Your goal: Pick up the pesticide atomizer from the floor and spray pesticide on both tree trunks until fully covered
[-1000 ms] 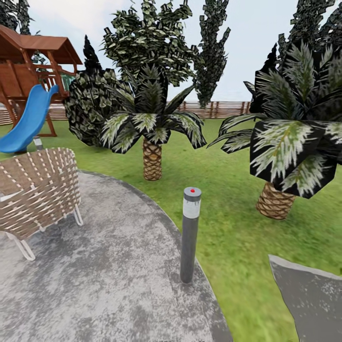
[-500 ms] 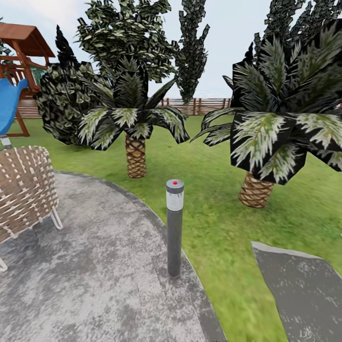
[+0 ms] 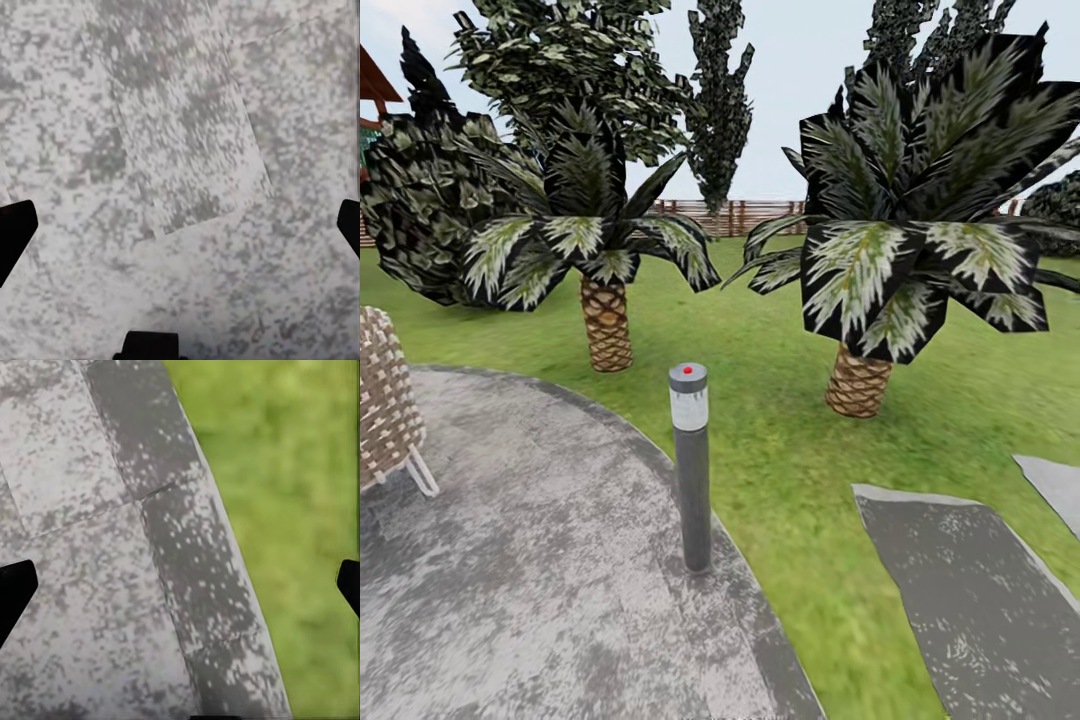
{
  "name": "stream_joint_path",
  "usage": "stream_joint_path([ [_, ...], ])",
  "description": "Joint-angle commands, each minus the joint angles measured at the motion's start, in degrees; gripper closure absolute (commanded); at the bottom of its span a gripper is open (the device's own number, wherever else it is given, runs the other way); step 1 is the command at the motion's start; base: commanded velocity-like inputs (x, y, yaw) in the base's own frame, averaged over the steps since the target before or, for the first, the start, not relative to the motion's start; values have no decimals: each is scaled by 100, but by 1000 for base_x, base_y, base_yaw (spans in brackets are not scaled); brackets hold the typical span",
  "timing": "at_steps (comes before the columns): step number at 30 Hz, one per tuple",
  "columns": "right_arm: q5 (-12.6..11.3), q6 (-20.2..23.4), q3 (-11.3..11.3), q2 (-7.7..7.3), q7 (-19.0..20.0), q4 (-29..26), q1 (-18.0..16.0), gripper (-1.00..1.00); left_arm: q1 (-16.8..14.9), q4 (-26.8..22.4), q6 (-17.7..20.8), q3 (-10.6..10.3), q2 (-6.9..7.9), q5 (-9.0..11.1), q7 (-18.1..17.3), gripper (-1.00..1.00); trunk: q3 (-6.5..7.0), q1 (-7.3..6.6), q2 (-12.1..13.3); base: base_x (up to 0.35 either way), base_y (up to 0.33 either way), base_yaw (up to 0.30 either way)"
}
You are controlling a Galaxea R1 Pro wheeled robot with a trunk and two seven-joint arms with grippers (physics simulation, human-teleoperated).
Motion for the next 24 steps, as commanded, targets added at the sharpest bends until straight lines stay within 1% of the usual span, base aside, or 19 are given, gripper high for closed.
stream_joint_path([
  [1, 0, 0, 0, 0, 0, 0, 0, -100, 0, 0, 0, -1, 0, 0, 0, -100, -24, 23, -42, 0, 0, -250],
  [17, -1, -1, 0, 0, 0, 121, 0, -100, -16, 0, -9, -14, -8, -4, -9, -100, -402, 374, -683, 0, 0, -250],
  [24, -1, -1, 3, 0, 0, 123, 0, -100, -35, 0, -9, -15, -6, -9, -9, -100, -441, 374, -683, 0, 0, -250],
])
